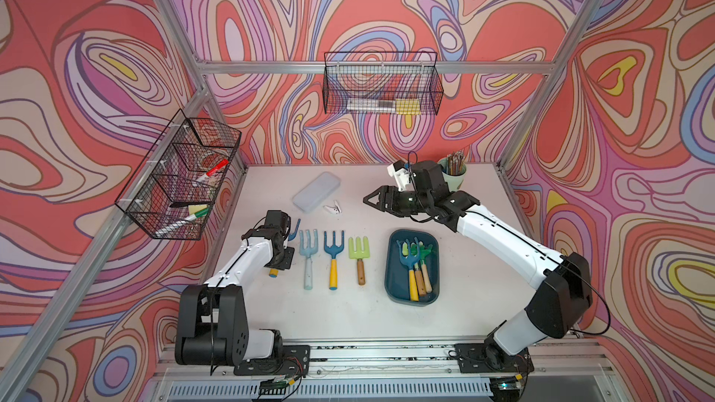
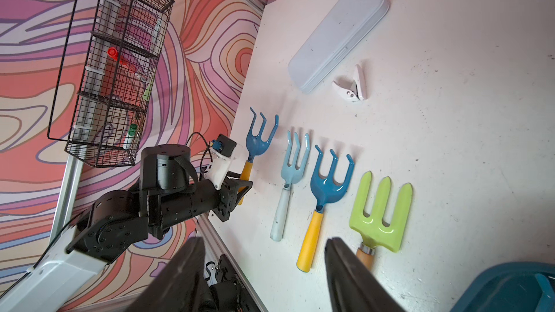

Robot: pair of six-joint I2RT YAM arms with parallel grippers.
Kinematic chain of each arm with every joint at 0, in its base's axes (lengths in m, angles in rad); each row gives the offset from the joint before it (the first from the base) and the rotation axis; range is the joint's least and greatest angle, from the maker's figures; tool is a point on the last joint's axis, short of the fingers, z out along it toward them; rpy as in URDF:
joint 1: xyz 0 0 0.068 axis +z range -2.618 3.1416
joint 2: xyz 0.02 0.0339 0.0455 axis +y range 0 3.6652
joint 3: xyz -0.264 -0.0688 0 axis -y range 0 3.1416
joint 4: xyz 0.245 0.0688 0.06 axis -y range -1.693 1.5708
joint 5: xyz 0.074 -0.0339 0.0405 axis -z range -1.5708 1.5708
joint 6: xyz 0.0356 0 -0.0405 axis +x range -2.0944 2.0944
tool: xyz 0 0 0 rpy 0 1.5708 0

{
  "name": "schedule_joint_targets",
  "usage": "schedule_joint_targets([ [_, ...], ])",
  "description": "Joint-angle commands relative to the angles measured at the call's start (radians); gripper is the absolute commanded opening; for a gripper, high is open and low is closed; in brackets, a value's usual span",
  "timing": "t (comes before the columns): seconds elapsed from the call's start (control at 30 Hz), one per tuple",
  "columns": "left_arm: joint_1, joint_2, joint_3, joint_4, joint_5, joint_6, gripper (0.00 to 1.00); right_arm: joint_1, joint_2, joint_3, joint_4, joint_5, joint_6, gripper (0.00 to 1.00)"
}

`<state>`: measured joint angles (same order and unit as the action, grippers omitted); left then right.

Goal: Take the hand rake out of the storage box
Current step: Place the rake at the center of the board.

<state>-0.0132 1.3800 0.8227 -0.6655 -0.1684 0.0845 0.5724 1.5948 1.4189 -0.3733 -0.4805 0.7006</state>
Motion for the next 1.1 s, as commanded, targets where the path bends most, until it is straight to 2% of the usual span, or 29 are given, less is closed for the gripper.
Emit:
schedule_joint_targets([
  [0.0,0.007,0.002,0.018,-0.012,-0.013,0.055,0.18,-0.002,0.001,-0.017,0.037,-0.017,0.006,0.65],
  [0.13,0.007,0.090,0.065,-0.066,-0.024,0.067,0.14,-0.002,0.018,-0.006,0.045,-0.028,0.010,0.65],
  [0.33,0.007,0.153,0.129,-0.181,-0.073,0.076,0.17,-0.002,0.043,0.039,0.021,-0.026,-0.008,0.65],
  [0.6,0.006,0.092,0.143,-0.237,-0.112,0.093,0.19,0.000,0.093,0.088,0.036,-0.069,0.008,0.65],
  [0.77,-0.003,0.071,0.101,-0.240,-0.090,0.114,0.21,0.004,0.093,0.117,0.008,-0.063,-0.007,0.65],
  [1.07,-0.014,0.120,0.099,-0.233,-0.158,0.090,0.25,0.009,0.084,0.117,-0.003,-0.059,-0.013,0.65],
])
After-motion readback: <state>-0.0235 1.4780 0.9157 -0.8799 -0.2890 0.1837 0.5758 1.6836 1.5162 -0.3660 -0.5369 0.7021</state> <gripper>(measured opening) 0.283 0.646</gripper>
